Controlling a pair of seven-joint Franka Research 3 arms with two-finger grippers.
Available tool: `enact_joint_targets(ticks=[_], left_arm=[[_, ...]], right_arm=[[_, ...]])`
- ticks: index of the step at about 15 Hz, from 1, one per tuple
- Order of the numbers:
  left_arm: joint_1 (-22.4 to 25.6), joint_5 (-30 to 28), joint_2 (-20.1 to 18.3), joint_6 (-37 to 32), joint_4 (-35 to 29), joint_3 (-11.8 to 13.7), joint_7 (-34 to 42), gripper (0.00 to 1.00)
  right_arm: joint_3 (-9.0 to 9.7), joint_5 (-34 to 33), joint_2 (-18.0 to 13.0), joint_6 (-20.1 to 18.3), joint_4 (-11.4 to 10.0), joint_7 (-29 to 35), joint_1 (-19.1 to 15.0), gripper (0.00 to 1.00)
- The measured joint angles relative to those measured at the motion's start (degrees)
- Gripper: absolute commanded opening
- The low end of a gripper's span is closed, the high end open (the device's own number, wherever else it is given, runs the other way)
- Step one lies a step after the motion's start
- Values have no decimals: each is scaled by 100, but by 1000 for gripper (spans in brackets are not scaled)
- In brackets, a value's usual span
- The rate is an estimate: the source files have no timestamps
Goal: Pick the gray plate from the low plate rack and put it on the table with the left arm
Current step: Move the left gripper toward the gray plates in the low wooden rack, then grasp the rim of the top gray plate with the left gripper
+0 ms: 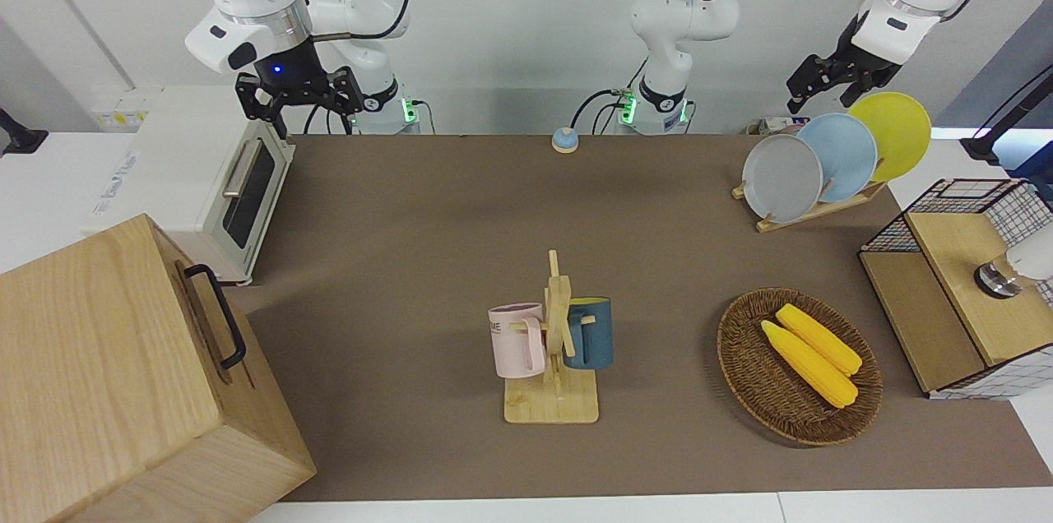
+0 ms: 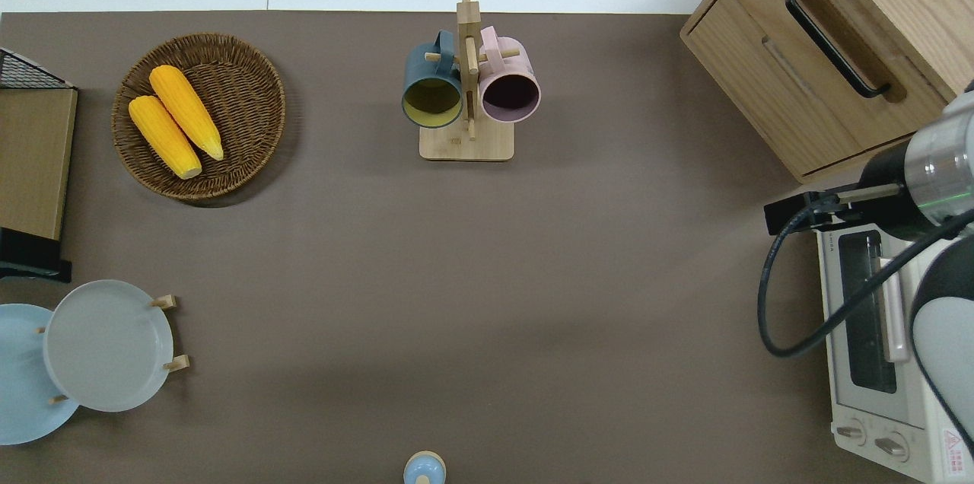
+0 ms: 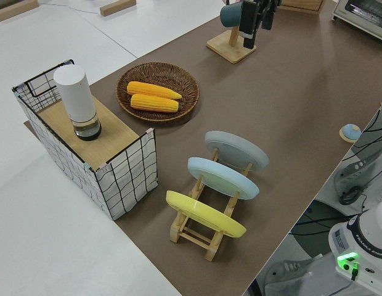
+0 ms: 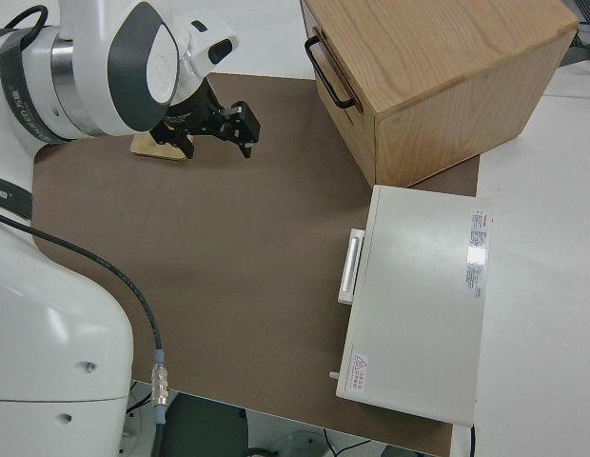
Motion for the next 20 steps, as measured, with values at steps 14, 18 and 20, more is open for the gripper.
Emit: enact_joint_targets(ticks=[14, 18, 20], left_arm=[[116, 1166, -284, 1458, -2076, -48, -9, 987], [201, 1851, -412, 1608, -2788, -89, -11, 987], [202, 1967, -409, 1625, -3030, -98, -39, 987]], right_arm=[[0, 0, 0, 0, 0, 0, 0, 983], [0, 0, 0, 0, 0, 0, 0, 983], [0, 0, 0, 0, 0, 0, 0, 983]])
